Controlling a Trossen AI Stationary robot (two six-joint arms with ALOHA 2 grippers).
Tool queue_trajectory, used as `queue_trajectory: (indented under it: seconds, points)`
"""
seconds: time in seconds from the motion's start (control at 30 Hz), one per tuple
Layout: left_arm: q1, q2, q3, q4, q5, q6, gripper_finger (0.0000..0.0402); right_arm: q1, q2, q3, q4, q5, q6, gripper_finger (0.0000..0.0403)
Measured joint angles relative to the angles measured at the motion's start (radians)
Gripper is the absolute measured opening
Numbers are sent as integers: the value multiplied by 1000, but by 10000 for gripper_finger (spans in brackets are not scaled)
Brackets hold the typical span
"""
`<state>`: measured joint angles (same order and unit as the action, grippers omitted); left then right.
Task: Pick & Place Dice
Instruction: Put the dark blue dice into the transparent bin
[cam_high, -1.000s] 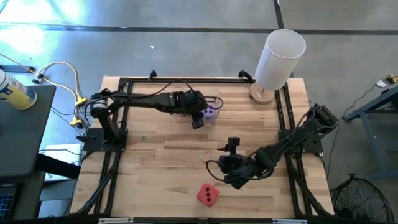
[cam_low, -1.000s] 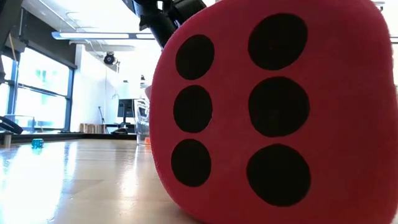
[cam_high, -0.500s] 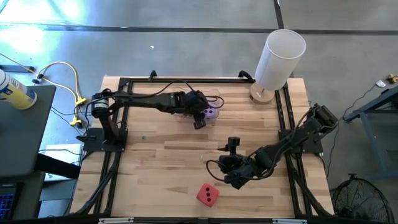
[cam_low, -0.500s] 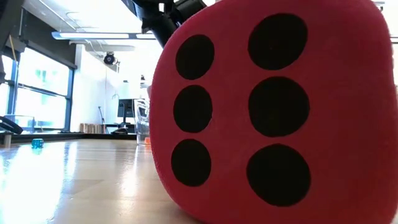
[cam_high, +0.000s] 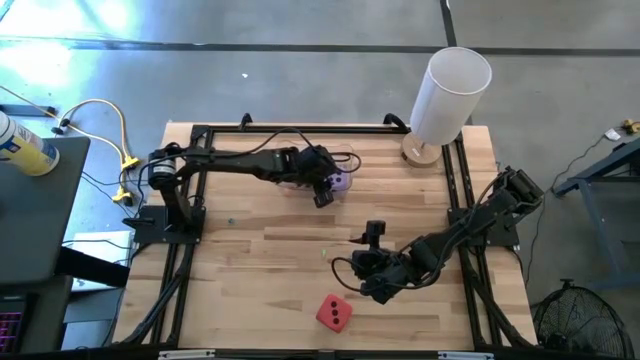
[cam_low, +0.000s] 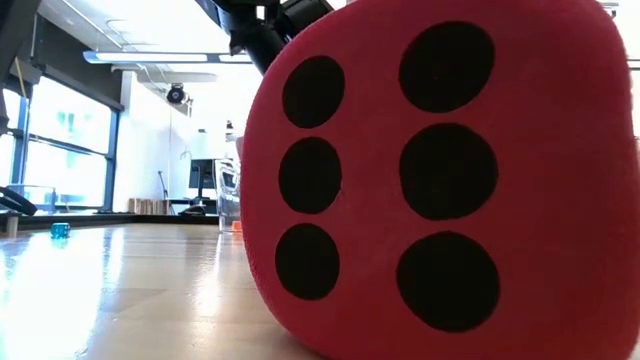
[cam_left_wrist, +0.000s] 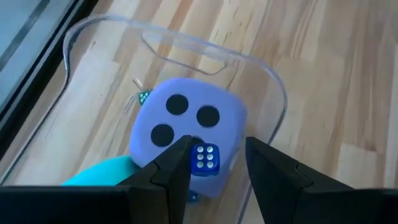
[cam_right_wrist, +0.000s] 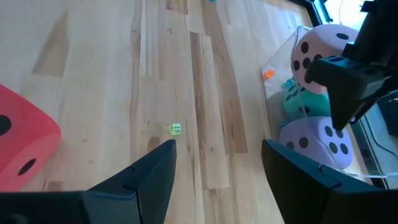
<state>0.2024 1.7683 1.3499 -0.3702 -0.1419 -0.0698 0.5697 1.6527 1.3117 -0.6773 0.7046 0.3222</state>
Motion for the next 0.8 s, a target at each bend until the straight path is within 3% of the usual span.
queue_trajectory:
  seconds: [0.43, 0.8]
  points:
    - [-15, -147, 0, -143, -38, 12, 144, 0, 0, 0, -18, -3, 20, 228]
    - [19, -155, 4, -299, -92, 41, 144, 0, 0, 0, -19, -1, 22, 228]
